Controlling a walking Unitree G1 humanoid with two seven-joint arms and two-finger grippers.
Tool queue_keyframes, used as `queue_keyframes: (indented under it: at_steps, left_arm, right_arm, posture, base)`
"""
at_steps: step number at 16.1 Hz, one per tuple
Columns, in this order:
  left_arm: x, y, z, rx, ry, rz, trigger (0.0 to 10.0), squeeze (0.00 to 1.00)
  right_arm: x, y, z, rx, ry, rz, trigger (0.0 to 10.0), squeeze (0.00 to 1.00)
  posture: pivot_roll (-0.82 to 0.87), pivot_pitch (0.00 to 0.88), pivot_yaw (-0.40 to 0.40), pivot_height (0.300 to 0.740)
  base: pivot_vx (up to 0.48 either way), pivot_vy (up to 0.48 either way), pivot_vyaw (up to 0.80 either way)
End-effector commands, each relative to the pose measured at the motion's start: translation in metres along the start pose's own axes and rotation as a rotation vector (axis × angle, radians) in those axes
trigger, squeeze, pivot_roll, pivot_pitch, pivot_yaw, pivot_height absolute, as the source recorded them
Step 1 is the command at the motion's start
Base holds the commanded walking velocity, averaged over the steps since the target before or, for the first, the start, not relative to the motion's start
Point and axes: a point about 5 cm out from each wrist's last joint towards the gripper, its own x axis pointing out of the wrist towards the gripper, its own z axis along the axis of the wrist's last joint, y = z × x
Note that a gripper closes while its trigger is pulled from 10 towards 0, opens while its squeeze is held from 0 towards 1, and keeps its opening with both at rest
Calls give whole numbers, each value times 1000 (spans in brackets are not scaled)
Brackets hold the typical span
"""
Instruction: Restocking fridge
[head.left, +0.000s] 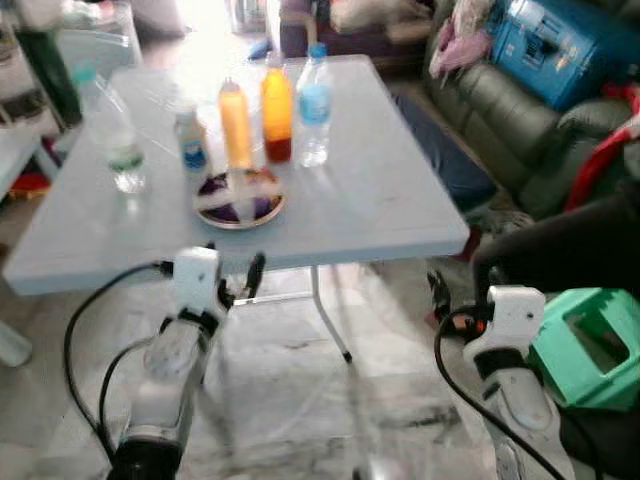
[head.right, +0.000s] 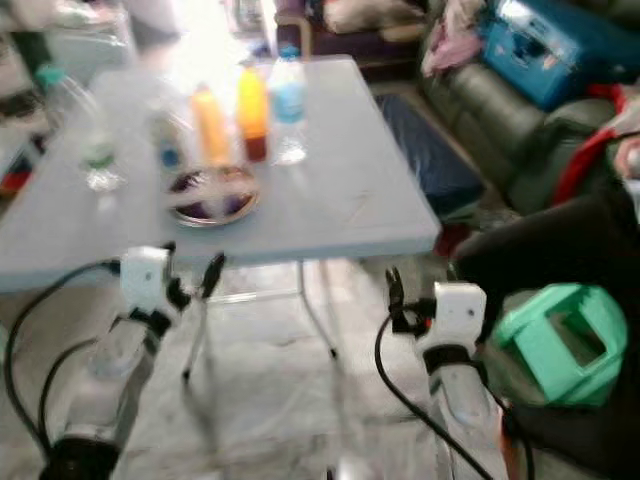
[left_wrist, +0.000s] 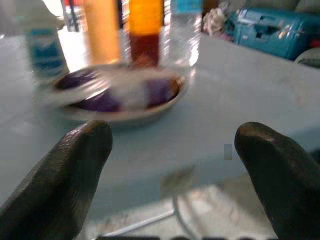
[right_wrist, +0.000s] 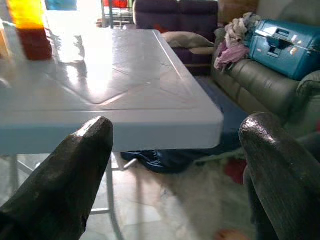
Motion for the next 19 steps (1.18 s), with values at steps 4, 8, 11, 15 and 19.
queue_keyframes:
  at_steps: [4,8,11,15,19]
  left_arm:
    - [-2,6,-4,32,19,45,10000,0]
    - [1,13,3,61,-5,87,10000,0]
    - [1,13,3,61,-10,68,10000,0]
    - [-3,12,2,57,-15,61,10000,0]
    - [-2,8,3,62,-22,37,10000,0]
  right_arm:
    - [5,4,7,-10,-35,35,10000,0]
    - [9,6,12,-43,-55,80,10000,0]
    - [11,4,13,-40,-58,71,10000,0]
    - [6,6,7,4,-27,22,10000,0]
    - [6,11,6,10,-21,53,10000,0]
  posture:
    - [3,25,-6,740]
    - [11,35,-8,740]
    - [4,45,-9,740]
    - [4,52,-4,740]
    - [7,53,-3,740]
  base:
    - [0,0,761]
    - [0,0,748]
    - [0,0,717]
    - [0,0,167]
    - [297,0,0]
